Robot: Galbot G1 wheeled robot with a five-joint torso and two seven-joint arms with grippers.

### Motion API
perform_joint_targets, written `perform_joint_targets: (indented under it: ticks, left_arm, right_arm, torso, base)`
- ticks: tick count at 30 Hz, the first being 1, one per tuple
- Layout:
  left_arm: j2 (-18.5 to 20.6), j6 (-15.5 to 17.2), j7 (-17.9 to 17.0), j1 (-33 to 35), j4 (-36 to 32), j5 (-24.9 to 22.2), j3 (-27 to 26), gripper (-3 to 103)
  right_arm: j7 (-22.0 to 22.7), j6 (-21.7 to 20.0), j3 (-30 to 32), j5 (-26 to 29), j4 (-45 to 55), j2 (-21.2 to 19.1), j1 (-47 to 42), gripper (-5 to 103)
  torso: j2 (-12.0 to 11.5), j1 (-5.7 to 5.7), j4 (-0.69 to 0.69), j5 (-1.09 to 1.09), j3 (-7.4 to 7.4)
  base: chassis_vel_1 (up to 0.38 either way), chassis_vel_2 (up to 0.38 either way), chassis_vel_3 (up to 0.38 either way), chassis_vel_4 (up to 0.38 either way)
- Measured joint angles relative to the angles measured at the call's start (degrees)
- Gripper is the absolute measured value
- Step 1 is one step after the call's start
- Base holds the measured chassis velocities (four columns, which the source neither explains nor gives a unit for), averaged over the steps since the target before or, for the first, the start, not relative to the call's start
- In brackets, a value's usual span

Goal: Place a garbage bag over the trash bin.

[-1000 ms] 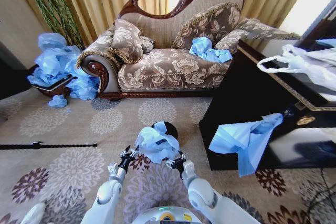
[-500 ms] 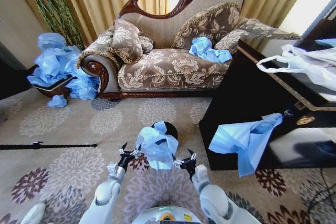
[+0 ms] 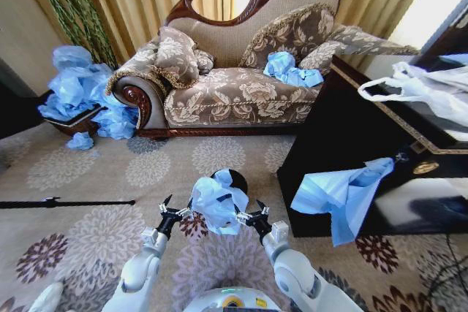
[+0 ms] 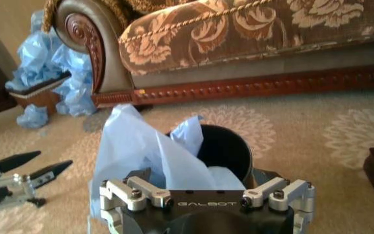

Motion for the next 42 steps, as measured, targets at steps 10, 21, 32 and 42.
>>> perform_joint_targets:
  ticks: [10,21,32,42]
  left_arm:
    - [3.39,-1.25,7.14,-5.53,3.58,4.81,2.93,100]
    - [8.14,-2.92,11.35,-8.15,9.16,6.23,3.43,100]
    - [7.89,-2.58,10.77,-15.27,15.31,5.52,6.79,100]
    - [7.87,-3.07,10.87,-16.63,16.95,4.07,7.25,76]
  right_arm:
    - [0.89,0.02,1.36,3.36,-3.84,3.09,2.63,100]
    - [0.68,0.06,0.76,2.04,-5.92,8.02,3.06,100]
    - [-0.48,0.58,1.80,0.33,-10.30,9.03,5.64,86]
    - [-2.05,1.19,2.65,-1.48,-11.61,8.55,5.38,54]
  torso:
    - [0.00,0.00,-0.01,-0.01,0.01]
    - [0.00,0.00,0.00,0.00,0.01]
    - [0.00,0.01,-0.01,0.01,0.01]
    - [0.01,0.00,0.00,0.01,0.00]
  base:
    - [0.000,0.000,0.000,0.000]
    - [0.000,0.000,0.000,0.000]
    - [0.000,0.000,0.000,0.000]
    - [0.000,0.000,0.000,0.000]
